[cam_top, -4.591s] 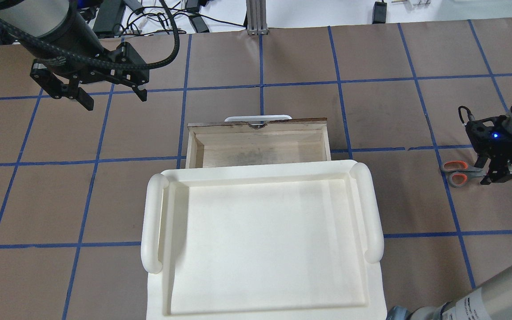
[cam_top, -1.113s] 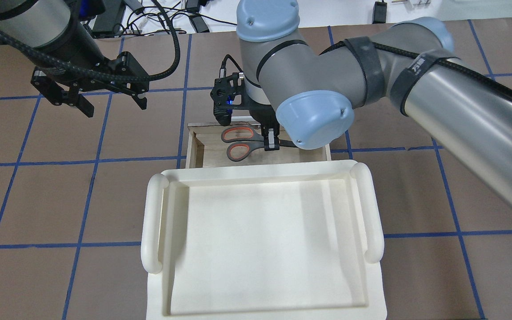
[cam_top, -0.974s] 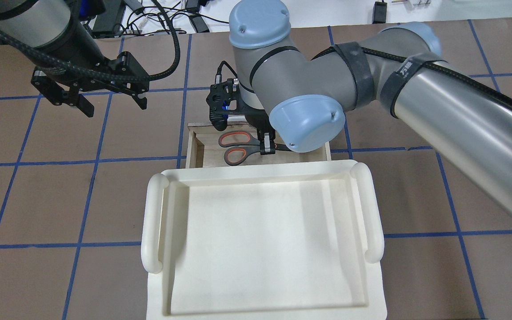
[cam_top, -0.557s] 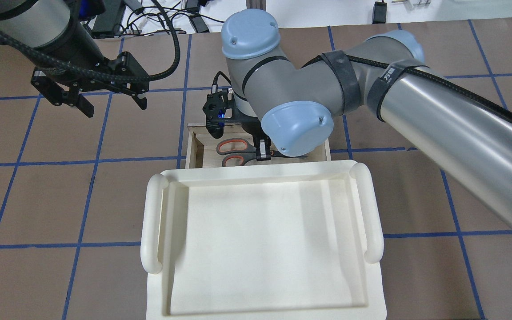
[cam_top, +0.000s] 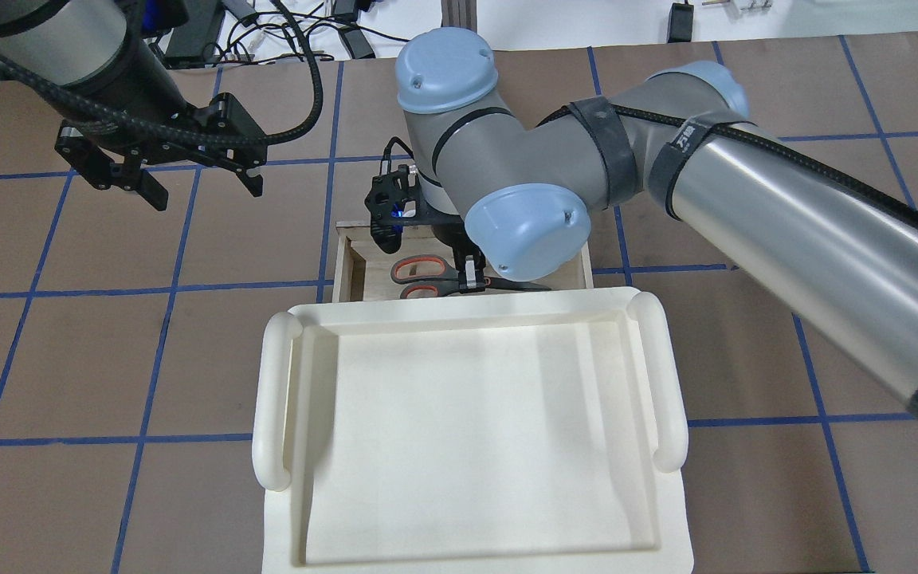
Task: Put scissors in drawer and close it
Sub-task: 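Lower the scissors into the drawer and open the right gripper, then raise the right gripper away while the left arm reaches toward the drawer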
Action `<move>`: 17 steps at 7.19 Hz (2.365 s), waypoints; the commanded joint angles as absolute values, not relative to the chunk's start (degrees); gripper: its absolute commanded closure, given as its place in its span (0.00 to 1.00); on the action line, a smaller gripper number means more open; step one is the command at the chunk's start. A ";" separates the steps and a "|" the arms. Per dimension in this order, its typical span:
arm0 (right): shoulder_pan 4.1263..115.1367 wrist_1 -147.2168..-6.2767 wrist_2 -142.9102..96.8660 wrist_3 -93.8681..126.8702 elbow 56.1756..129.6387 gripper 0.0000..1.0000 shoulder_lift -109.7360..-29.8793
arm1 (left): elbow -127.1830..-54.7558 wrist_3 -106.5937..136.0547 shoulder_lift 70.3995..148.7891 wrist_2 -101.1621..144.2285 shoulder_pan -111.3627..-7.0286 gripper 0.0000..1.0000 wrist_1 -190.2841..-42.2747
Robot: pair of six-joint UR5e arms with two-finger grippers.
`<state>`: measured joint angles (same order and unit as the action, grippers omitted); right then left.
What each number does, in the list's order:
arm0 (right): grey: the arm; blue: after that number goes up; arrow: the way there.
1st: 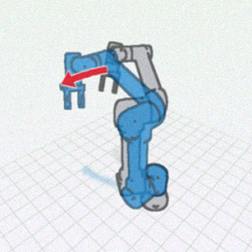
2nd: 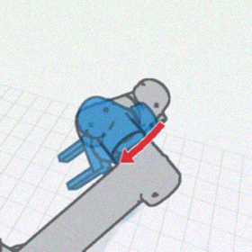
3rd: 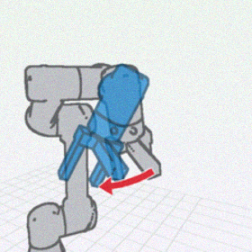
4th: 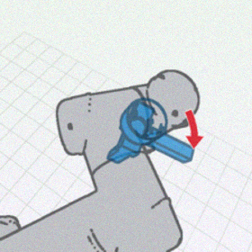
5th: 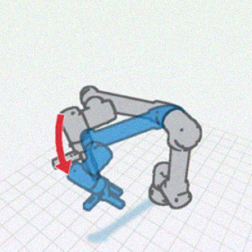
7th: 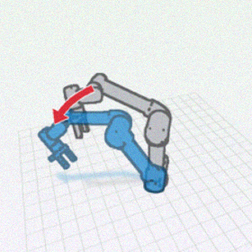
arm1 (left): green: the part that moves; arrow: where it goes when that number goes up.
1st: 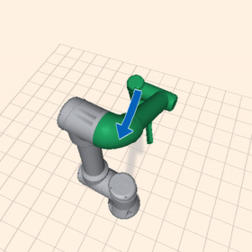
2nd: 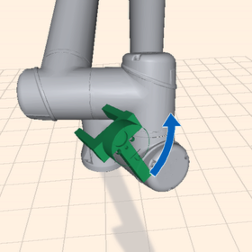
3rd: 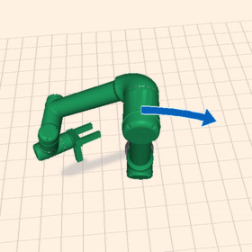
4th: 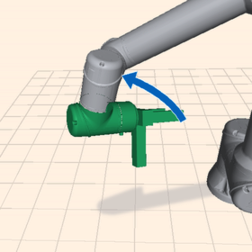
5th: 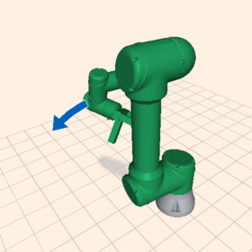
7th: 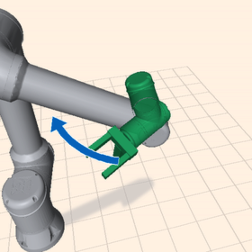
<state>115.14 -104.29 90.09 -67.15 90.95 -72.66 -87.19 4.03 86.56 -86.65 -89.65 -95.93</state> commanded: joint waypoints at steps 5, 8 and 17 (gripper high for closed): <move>106.92 -105.30 89.83 -52.58 90.00 0.01 -79.71 | -85.26 9.03 91.65 -86.57 -90.26 0.00 -91.44; 97.67 -105.03 90.44 -27.23 90.26 0.00 -83.14 | -82.44 17.80 99.99 -86.75 -97.61 0.01 -83.63; 88.15 -94.22 89.65 -5.71 91.41 0.00 -91.05 | -77.61 29.72 122.86 -91.32 -108.71 0.02 -66.88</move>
